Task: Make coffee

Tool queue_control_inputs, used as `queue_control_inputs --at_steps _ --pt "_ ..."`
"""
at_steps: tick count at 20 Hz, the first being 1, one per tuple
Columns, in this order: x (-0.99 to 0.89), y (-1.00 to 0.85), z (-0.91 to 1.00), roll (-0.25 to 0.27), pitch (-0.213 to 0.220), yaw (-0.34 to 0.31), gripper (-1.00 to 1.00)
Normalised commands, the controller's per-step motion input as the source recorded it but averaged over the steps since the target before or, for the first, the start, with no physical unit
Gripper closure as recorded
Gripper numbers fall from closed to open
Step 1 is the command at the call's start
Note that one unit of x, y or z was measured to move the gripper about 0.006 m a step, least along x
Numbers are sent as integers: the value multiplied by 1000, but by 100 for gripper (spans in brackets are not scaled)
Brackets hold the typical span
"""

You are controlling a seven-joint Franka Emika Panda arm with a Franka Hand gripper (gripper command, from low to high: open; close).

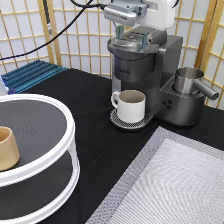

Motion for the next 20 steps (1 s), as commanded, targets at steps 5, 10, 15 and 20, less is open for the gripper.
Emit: queue_control_inputs --at_steps 5,10,15,20 --pt "-2 287 622 -11 34 4 -100" --pt "-170 -6 705 10 2 5 -100" --pt "-281 -587 -36 49 0 0 -100" --pt "-318 -370 -345 5 0 0 -100"
